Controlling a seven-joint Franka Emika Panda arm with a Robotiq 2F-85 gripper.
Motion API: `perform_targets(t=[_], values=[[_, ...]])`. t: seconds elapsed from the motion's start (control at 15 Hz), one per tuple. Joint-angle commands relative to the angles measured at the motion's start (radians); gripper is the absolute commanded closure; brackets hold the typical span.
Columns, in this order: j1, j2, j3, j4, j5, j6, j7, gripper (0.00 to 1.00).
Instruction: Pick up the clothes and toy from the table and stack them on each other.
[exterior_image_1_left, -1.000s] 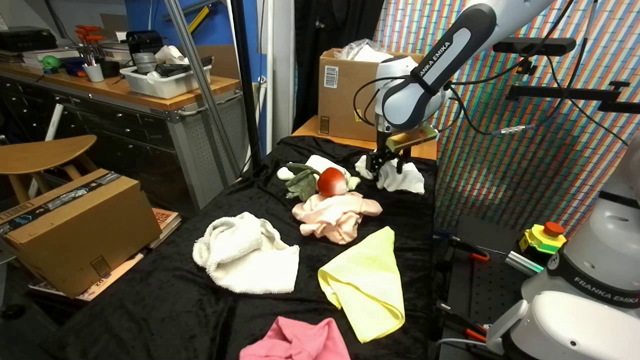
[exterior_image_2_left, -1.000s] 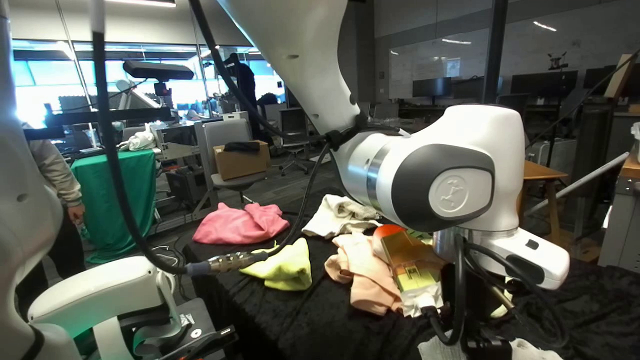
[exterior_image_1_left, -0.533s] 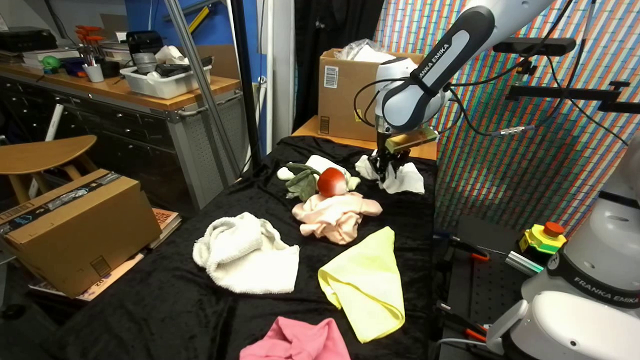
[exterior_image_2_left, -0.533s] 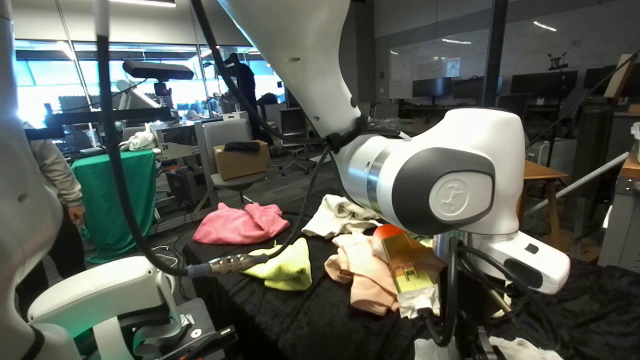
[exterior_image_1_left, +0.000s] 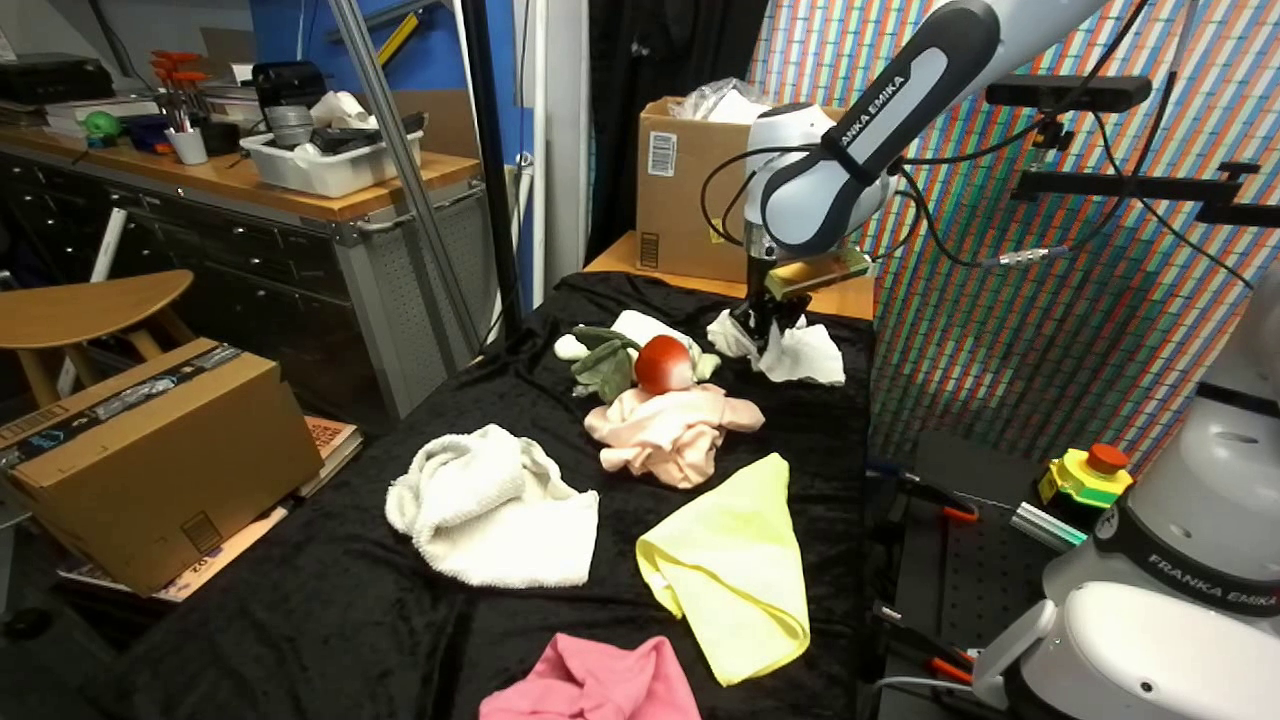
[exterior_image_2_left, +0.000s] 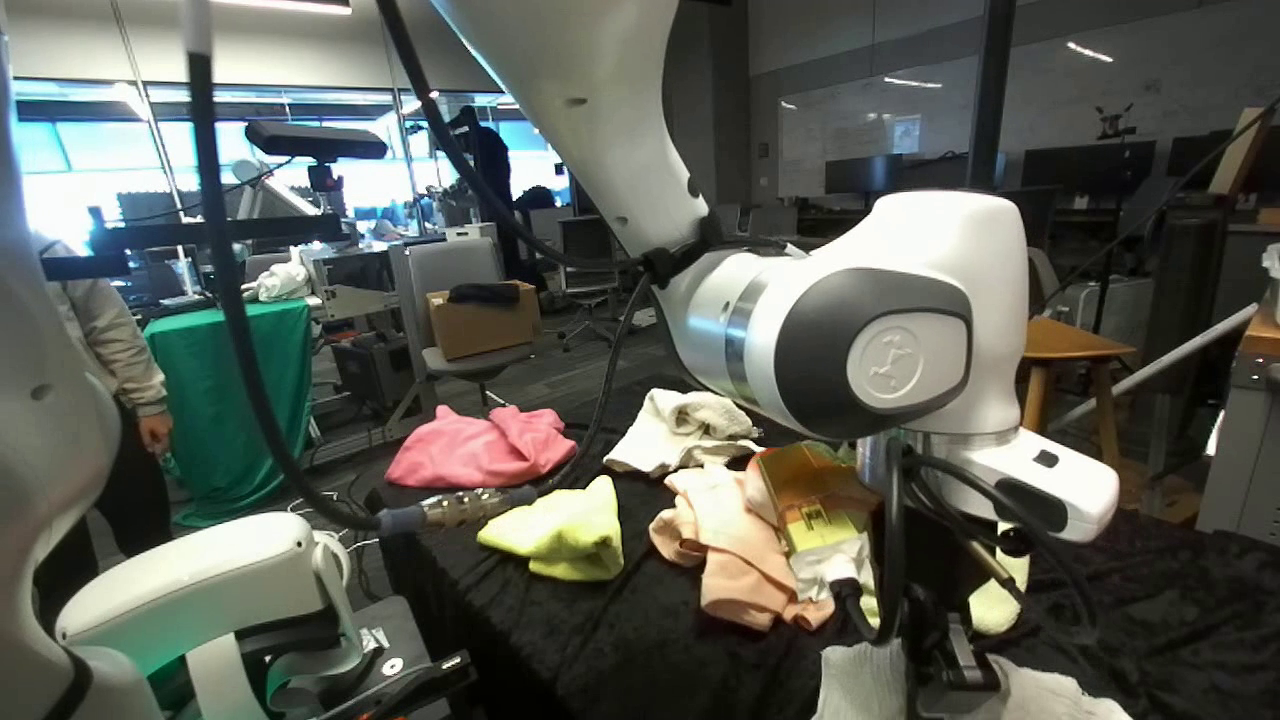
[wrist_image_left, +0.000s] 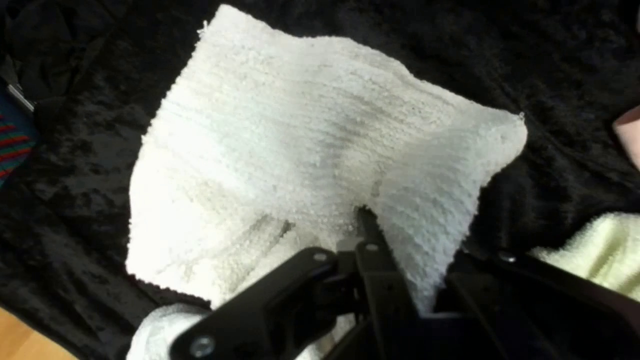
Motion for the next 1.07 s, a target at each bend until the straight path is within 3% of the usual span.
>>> perform_targets(t=[0.0,0.27,0.47,1.0], values=[[0.041,-0.136,-0.001,-0.048,-0.074,0.001,0.036,0.91],[0.060,-0.278,0.047,-0.080,-0.185,-0.034,0.095,0.92],[0.056,-0.387,0.123,-0.103,-0.235,-0.067,0.123,0.92],[0.065,-0.563,0.339,-0.031,-0.208,-0.156,0.124,0.92]])
